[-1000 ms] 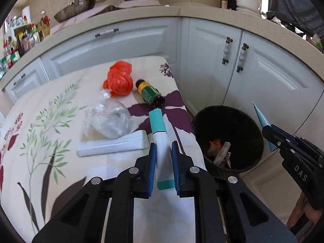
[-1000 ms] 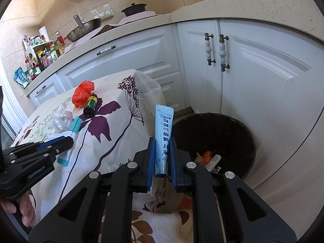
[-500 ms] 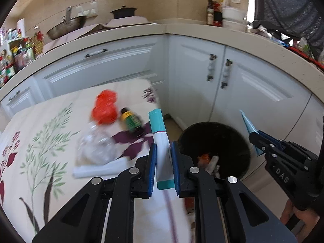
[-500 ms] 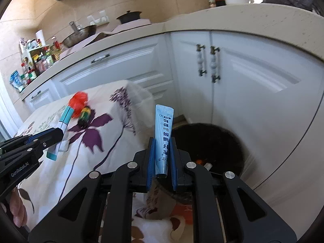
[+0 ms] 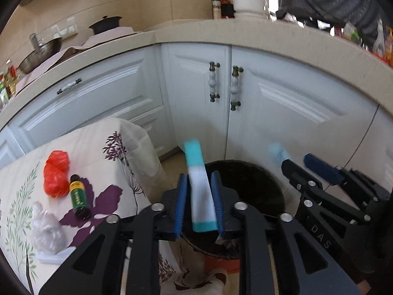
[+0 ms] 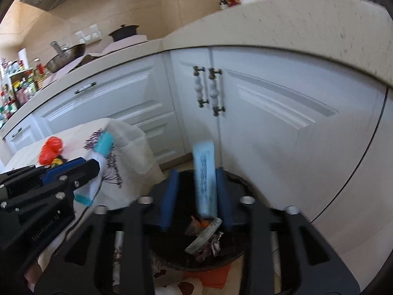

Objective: Collect trash
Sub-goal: 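Carry both tubes over the black bin and open both tools to release, then move both open tools back over the table items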

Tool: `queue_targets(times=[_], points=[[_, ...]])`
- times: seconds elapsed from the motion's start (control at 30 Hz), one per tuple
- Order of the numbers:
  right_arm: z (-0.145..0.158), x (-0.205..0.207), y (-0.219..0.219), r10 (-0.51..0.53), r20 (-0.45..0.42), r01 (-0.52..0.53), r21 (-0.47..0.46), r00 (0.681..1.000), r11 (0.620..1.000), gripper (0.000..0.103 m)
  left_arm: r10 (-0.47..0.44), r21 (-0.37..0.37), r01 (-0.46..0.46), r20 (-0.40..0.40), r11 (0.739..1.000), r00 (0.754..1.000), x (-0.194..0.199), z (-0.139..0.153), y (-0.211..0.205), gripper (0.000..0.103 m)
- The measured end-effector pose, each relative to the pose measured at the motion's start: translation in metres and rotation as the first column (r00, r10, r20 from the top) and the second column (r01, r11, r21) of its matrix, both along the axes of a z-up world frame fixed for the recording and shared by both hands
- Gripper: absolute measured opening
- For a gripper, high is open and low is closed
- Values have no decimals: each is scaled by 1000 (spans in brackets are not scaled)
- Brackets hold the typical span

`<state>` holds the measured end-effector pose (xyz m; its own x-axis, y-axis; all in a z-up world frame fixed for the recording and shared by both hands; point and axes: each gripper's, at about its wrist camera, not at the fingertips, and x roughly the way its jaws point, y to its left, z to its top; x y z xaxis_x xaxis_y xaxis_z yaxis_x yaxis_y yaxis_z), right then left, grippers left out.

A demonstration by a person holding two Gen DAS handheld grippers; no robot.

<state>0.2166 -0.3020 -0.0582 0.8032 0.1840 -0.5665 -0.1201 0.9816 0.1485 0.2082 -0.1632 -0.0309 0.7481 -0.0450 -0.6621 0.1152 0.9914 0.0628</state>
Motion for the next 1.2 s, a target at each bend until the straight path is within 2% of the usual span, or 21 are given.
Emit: queue_targets(times=[0.13, 0.2, 0.6, 0.97, 1.2], points=[[-1, -2, 2, -3, -7, 3, 13, 1000, 1000, 39, 16, -22, -17, -9, 1000, 1000, -4, 1, 11, 43], [1, -4, 10, 8, -7, -8, 14, 1000, 1000, 40, 23, -19, -23, -4, 1000, 1000, -9, 5, 18, 46], [23, -43, 85, 171, 24, -171, 40, 985, 984, 41, 134, -24, -134, 9, 991, 991, -61, 19, 104, 51], [31, -77, 153, 302, 15, -303, 23, 953, 953, 42, 259, -18, -260, -27, 966, 965, -102, 3, 189, 52], [30, -92, 181, 342, -2, -342, -3, 940, 940, 42, 263, -47, -265, -47, 963, 964, -114, -3, 214, 52]])
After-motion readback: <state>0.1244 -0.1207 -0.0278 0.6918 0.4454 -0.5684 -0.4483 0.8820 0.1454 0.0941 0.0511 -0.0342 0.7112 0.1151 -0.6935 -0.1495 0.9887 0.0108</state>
